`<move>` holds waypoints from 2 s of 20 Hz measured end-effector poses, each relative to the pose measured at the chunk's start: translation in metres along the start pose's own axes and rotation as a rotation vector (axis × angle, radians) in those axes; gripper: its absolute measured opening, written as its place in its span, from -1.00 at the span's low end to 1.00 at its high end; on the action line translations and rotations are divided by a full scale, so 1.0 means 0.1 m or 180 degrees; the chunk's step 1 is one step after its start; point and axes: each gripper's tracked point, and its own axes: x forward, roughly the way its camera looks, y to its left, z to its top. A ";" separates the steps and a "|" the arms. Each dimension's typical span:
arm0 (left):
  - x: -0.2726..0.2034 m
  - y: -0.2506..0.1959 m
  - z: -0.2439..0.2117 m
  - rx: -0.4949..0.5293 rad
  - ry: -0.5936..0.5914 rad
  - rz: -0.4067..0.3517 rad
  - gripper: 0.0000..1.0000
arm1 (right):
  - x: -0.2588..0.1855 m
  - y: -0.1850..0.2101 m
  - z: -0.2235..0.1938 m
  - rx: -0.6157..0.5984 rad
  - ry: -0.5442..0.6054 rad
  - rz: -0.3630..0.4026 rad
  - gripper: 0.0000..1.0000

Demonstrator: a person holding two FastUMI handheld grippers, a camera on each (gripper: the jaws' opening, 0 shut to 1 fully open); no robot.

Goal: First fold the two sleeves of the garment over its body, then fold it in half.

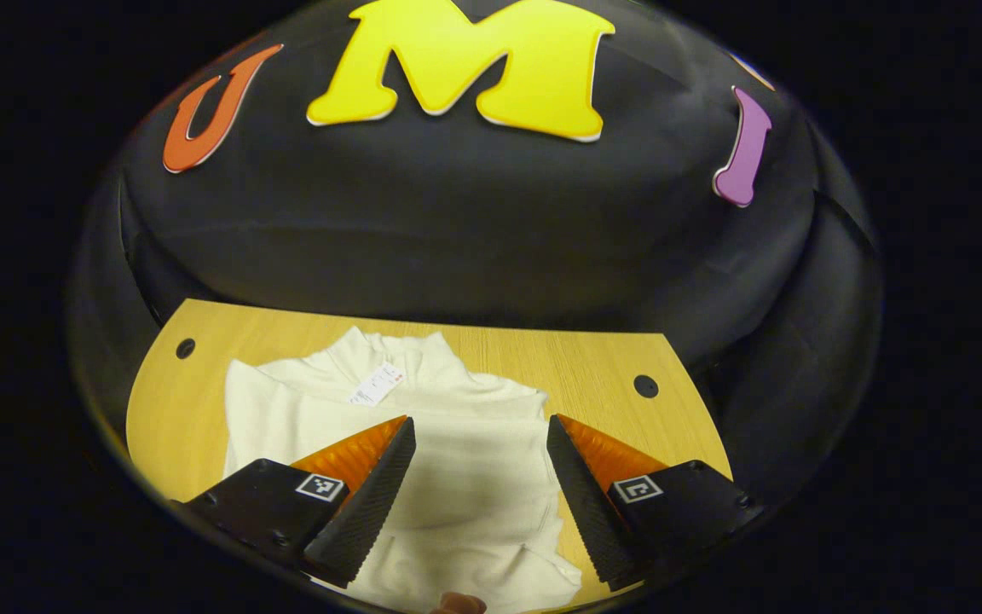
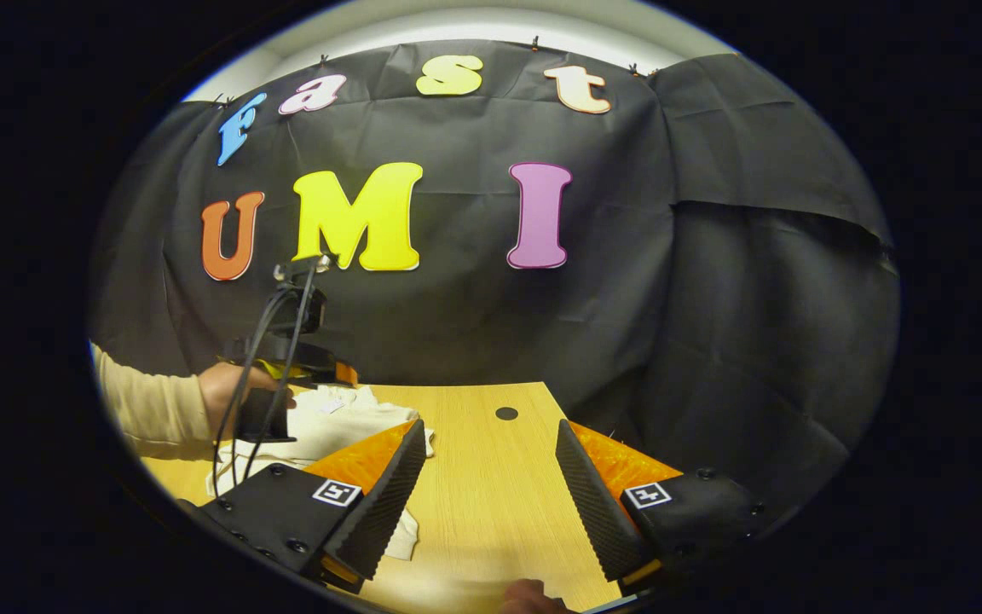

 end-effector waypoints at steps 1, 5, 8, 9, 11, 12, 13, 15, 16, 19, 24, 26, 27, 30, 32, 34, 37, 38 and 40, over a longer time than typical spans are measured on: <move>-0.12 0.12 0.08 0.0050 -0.0121 0.0036 0.96 | 0.01 0.06 0.01 -0.0008 -0.0016 0.0015 0.92; -0.63 0.53 0.28 0.0217 -0.0508 0.0152 0.96 | 0.02 0.31 0.04 -0.0020 -0.0051 0.0094 0.92; -0.98 0.82 0.26 0.0225 -0.0683 0.0240 0.96 | 0.04 0.53 0.02 -0.0044 -0.0022 0.0167 0.92; -1.07 0.94 0.23 0.0256 -0.0699 0.0278 0.96 | 0.06 0.62 0.02 -0.0055 -0.0024 0.0215 0.92; -1.19 1.18 0.12 0.0343 -0.0726 0.0385 0.96 | 0.10 0.74 0.00 -0.0084 -0.0030 0.0267 0.92; -1.24 1.29 0.05 0.0362 -0.0717 0.0432 0.96 | 0.14 0.78 -0.06 -0.0106 0.0015 0.0276 0.92; -1.28 1.39 -0.05 0.0365 -0.0701 0.0459 0.96 | 0.16 0.83 -0.11 -0.0110 0.0064 0.0295 0.92; -1.40 1.58 -0.25 0.0358 -0.0652 0.0540 0.96 | 0.20 0.94 -0.19 -0.0111 0.0139 0.0333 0.92; -1.44 1.68 -0.35 0.0377 -0.0604 0.0629 0.95 | 0.23 0.98 -0.24 -0.0146 0.0170 0.0331 0.92; -1.54 1.90 -0.69 0.0358 -0.0390 0.0730 0.96 | 0.33 1.11 -0.51 -0.0194 0.0393 0.0381 0.92; -1.55 2.14 -1.33 0.0288 -0.0042 0.0768 0.96 | 0.50 1.24 -1.06 -0.0167 0.0937 0.0345 0.92; -1.53 2.24 -1.72 0.0244 0.0207 0.0806 0.96 | 0.51 1.28 -1.30 -0.0142 0.1167 0.0347 0.92; -1.52 2.26 -1.89 0.0215 0.0319 0.0811 0.96 | 0.51 1.29 -1.41 -0.0153 0.1255 0.0343 0.92; -1.53 2.31 -2.40 0.0248 0.0697 0.0843 0.96 | 0.53 1.30 -1.84 -0.0253 0.1544 0.0340 0.92; -1.59 2.35 -2.68 0.0263 0.0928 0.0890 0.96 | 0.52 1.30 -2.17 -0.0319 0.1799 0.0355 0.92; -1.66 2.35 -2.91 0.0187 0.1135 0.0919 0.96 | 0.53 1.28 -2.44 -0.0297 0.2026 0.0350 0.92; -1.78 2.33 -3.24 0.0043 0.1481 0.0979 0.96 | 0.52 1.25 -2.74 -0.0261 0.2289 0.0270 0.93; -1.82 2.29 -3.31 0.0002 0.1561 0.0965 0.96 | 0.51 1.25 -2.83 -0.0223 0.2375 0.0267 0.92; -1.88 2.19 -3.28 -0.0001 0.1527 0.0906 0.97 | 0.50 1.21 -2.91 -0.0163 0.2499 0.0212 0.92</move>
